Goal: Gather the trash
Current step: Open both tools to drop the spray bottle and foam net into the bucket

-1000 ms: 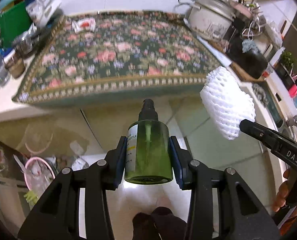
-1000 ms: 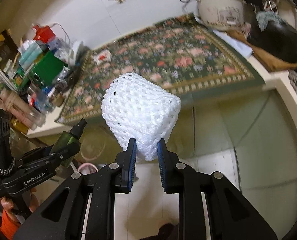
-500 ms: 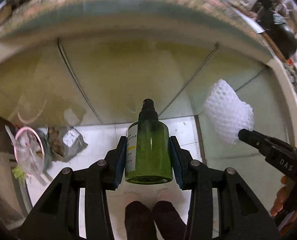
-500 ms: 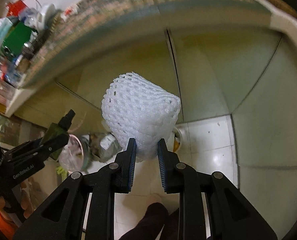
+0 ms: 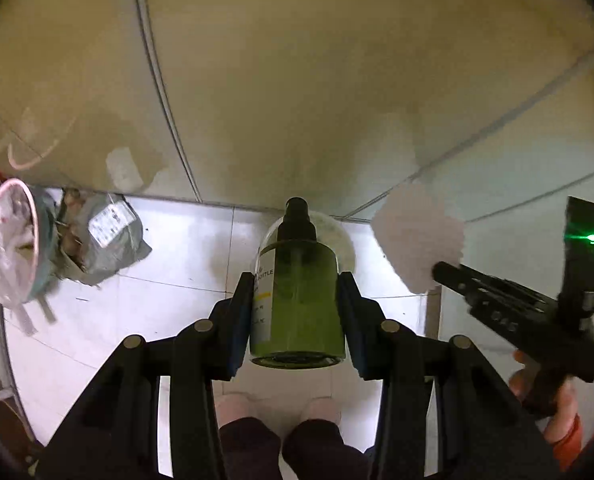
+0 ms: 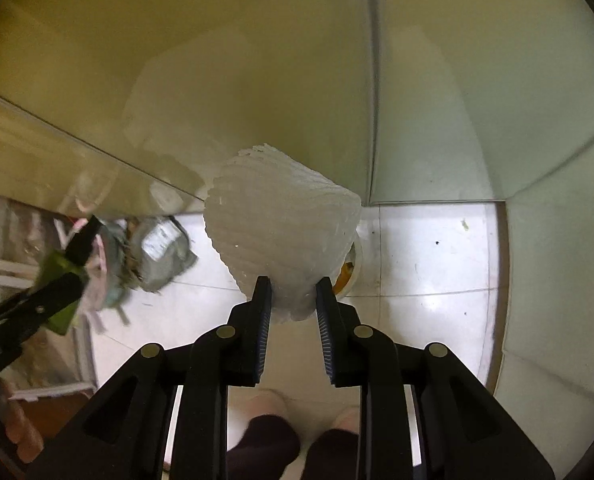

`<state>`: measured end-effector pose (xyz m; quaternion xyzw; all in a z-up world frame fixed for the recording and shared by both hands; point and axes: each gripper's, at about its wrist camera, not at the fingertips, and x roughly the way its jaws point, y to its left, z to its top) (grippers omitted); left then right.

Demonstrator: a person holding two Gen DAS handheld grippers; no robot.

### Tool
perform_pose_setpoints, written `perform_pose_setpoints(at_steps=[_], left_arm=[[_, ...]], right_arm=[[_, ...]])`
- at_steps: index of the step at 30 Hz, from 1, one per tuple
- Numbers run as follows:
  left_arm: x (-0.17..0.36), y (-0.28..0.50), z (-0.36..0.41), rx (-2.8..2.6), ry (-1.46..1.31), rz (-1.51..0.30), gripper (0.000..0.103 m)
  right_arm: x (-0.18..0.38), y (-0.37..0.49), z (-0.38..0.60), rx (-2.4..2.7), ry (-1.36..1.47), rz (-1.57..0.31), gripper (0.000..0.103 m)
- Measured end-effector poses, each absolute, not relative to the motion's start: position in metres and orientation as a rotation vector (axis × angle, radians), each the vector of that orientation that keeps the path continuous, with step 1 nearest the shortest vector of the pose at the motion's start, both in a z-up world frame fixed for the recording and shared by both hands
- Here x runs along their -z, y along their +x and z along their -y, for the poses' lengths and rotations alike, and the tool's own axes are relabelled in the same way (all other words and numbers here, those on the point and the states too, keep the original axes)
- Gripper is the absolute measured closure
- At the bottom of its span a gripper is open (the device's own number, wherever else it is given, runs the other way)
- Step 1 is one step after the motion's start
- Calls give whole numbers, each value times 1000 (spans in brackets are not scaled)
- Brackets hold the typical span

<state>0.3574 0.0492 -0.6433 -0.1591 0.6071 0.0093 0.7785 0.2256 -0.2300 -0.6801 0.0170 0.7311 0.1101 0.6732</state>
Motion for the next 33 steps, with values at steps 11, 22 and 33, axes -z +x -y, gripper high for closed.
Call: perform_pose_setpoints(at_steps=[11, 22, 33], left_arm=[[751, 381, -50, -16, -348, -1371, 62], [805, 407, -23, 71, -371, -1429, 63], [728, 402, -8, 107, -331, -1386, 63]], right_arm=[[780, 230, 215, -287, -16, -1750, 69], [770, 235, 243, -255, 40, -1669, 57], [694, 243, 246, -240, 38, -1592, 57]])
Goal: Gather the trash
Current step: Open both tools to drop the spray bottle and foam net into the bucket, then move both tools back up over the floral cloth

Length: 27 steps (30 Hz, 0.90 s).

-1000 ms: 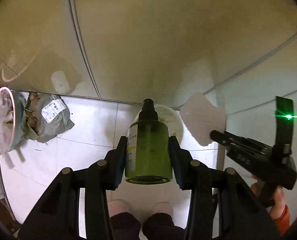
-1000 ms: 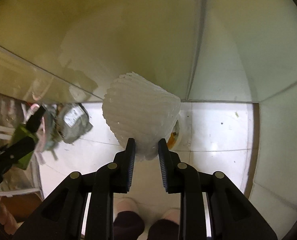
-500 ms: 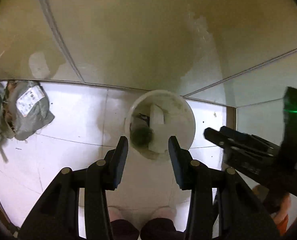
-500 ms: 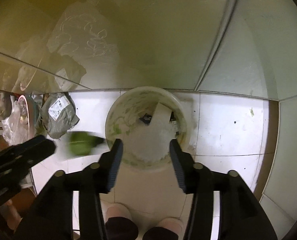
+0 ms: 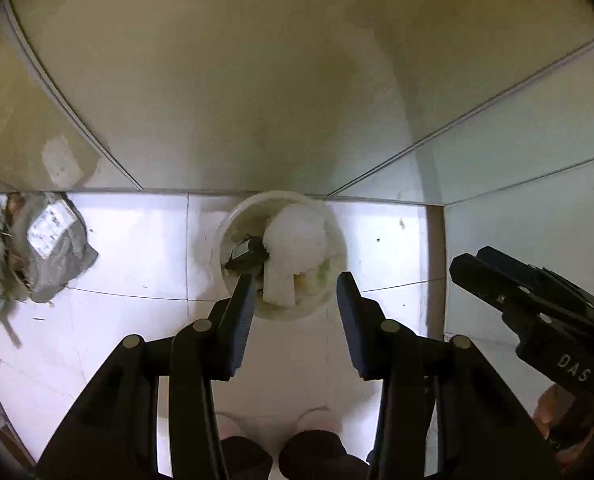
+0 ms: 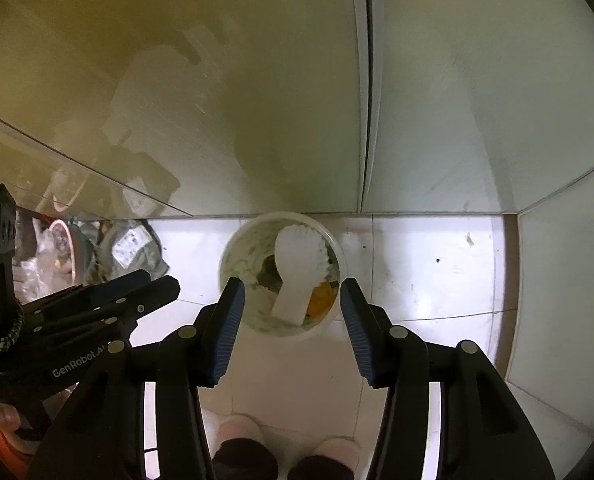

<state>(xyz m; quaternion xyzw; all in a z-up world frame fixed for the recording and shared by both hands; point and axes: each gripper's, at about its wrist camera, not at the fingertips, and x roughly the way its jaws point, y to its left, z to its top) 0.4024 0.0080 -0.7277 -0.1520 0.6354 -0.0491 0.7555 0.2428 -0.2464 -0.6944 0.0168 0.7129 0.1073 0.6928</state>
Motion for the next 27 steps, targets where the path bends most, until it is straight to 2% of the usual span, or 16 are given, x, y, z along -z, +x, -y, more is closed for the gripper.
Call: perform_pose_setpoints(at_steps=[5, 10, 17, 21, 24, 27], left_arm=[[635, 394, -10, 96, -298, -1326, 62], [515, 380, -13, 86, -266, -1234, 62], [353, 358, -20, 107, -234, -1097, 62], [276, 344, -29, 118, -222, -1018, 62], [227, 334, -39, 120, -206, -943, 57], [188, 326, -46, 112, -183, -877, 55]], right_arm=[[601, 254, 233, -257, 52, -1536, 57], [501, 263, 219, -277, 62, -1459, 57], [337, 274, 198, -279, 35, -1292, 57], [262, 274, 184, -247, -33, -1191, 57], [220, 275, 182, -222, -53, -1125, 48], [186, 272, 179, -207, -85, -1059, 47]])
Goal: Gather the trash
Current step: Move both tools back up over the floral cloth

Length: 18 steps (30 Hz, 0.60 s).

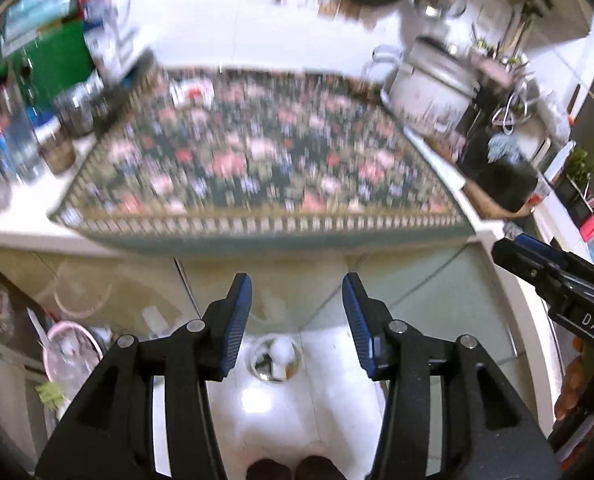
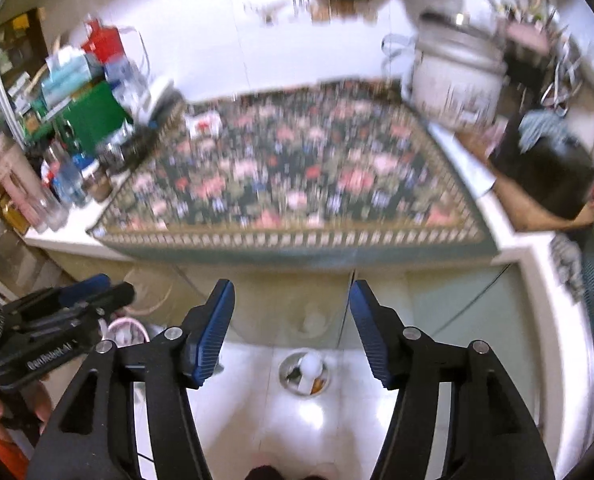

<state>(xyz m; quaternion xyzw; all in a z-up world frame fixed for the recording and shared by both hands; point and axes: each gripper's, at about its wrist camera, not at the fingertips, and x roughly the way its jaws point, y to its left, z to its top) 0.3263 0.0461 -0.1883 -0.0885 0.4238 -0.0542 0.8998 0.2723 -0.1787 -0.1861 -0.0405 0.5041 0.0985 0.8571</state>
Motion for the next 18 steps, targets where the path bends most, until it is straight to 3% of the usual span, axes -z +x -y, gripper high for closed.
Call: perform_pose_setpoints(at_steps=[3, 6, 18], left_arm=[[151, 318, -59, 120, -177, -816, 52], [124, 320, -64, 105, -158, -757, 44], [74, 383, -59, 49, -133, -639, 42]], right_arm=[[159, 271, 170, -182, -113, -1001, 43], [135, 273, 171, -179, -102, -925, 26], [113, 348, 188, -213, -39, -776, 1]])
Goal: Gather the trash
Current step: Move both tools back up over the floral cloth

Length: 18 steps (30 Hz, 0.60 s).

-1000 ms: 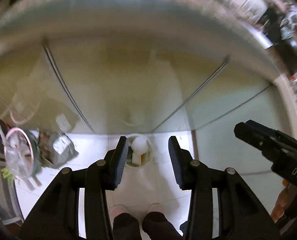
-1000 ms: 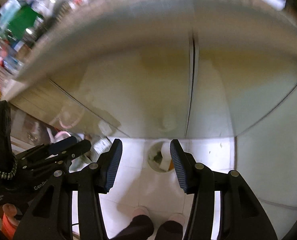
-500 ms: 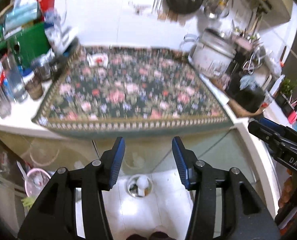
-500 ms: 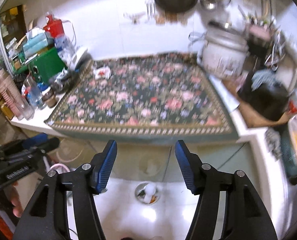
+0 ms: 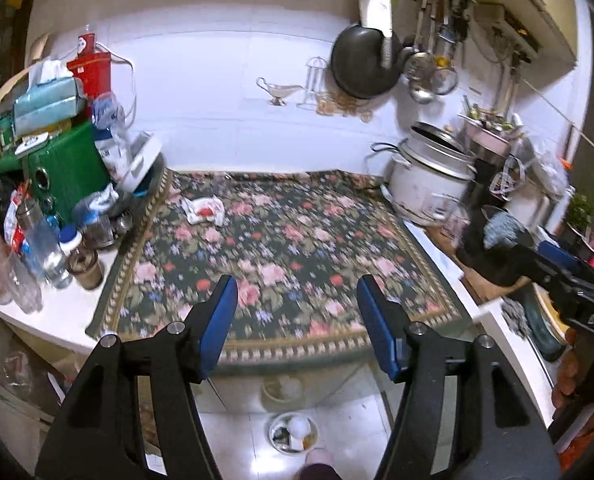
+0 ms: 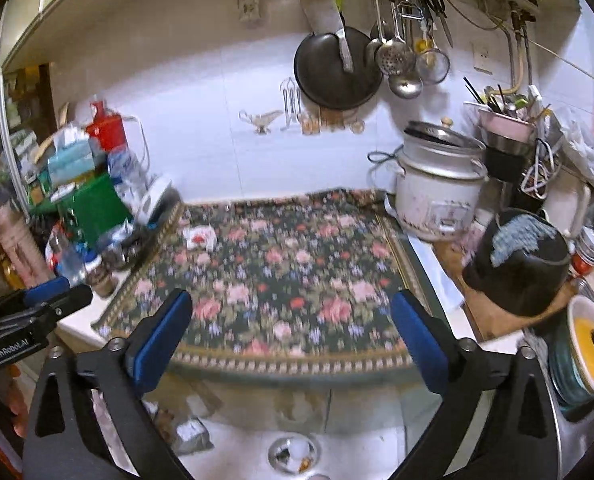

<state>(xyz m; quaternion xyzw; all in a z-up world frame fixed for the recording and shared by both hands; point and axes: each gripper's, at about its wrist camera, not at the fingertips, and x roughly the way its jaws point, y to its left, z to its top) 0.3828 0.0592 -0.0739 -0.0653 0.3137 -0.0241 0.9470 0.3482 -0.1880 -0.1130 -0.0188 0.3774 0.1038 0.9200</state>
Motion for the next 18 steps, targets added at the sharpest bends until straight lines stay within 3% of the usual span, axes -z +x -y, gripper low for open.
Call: perform_pose_setpoints(at_steps=[10, 15, 18], left_arm=[[66, 477, -62, -79, -174, -650, 41], [73, 509, -75, -167, -198, -660, 21], [80, 527, -86, -208, -212, -671, 18]], right_arm=[[126, 446, 193, -308, -81, -819, 0], [144, 490, 185, -339, -105, -864, 0], [155, 512, 175, -353, -105, -884, 0]])
